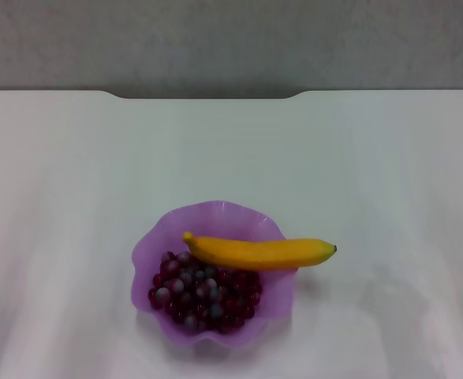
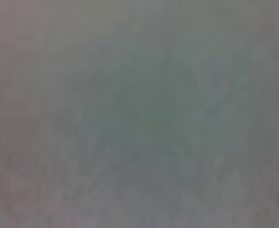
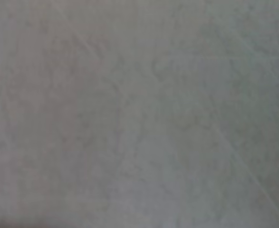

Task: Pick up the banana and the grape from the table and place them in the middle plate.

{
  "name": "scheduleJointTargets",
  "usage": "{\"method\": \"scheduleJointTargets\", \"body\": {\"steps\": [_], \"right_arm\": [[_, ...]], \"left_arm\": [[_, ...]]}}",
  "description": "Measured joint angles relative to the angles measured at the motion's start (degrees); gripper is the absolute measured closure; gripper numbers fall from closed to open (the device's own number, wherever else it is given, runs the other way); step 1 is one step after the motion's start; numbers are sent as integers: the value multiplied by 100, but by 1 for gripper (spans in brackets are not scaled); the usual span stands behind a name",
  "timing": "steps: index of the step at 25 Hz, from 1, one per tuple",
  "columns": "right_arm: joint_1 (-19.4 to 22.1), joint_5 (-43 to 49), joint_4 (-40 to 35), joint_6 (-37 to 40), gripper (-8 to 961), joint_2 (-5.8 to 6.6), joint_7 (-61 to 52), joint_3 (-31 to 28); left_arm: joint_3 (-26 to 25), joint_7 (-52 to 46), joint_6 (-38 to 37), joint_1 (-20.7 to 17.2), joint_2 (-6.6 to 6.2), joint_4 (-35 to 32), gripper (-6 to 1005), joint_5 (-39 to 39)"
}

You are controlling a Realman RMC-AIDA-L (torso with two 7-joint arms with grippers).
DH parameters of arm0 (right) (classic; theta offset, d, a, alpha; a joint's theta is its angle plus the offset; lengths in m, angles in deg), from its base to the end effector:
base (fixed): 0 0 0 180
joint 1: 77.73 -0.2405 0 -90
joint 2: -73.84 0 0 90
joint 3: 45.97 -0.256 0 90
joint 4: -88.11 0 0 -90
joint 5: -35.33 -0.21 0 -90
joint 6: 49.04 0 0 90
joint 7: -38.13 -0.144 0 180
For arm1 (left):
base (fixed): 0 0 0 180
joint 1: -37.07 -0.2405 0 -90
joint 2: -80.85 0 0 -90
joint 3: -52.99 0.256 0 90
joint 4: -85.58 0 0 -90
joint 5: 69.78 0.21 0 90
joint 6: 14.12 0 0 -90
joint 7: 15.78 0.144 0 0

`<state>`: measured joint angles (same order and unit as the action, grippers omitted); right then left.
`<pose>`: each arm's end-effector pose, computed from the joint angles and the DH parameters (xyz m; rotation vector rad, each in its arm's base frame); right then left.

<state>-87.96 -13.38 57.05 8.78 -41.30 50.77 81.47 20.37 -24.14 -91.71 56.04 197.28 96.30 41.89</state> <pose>0.3447 0.2937 -0.0085 -1.5443 0.4933 0.4875 -0.3522 0.2921 0.0163 -1.4542 -0.5078 -0.7475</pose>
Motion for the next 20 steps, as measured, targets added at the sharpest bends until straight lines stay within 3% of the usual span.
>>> {"method": "scheduleJointTargets", "body": {"steps": [6,20], "right_arm": [[-226,-7,364,1,954,11,-265,-172],[-285,9,756,505,954,51,-369,-840]], "left_arm": [[-77,-302,461,-5,-6,-234,976,-6],[-78,-388,484,-13,-5,-303,975,-5]]}}
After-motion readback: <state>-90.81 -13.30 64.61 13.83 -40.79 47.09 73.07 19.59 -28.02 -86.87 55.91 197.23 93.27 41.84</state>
